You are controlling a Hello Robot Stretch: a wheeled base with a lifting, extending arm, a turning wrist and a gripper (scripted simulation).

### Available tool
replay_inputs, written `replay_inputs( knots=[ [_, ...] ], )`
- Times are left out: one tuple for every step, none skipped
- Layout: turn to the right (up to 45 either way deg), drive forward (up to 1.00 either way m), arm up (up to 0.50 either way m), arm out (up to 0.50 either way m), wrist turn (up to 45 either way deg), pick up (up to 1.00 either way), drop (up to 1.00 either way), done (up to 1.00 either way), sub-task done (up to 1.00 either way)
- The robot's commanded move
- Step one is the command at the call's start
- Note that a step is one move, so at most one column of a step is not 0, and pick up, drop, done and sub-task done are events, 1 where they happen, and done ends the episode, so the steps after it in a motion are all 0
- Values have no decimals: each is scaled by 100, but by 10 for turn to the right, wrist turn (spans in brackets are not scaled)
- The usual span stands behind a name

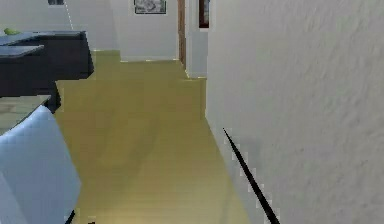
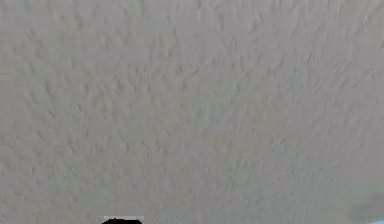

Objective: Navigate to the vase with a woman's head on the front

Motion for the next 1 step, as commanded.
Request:
replay_inputs(
  knots=[
    [0, 30, 0, 0, 0, 0, 0, 0, 0]
  ],
)
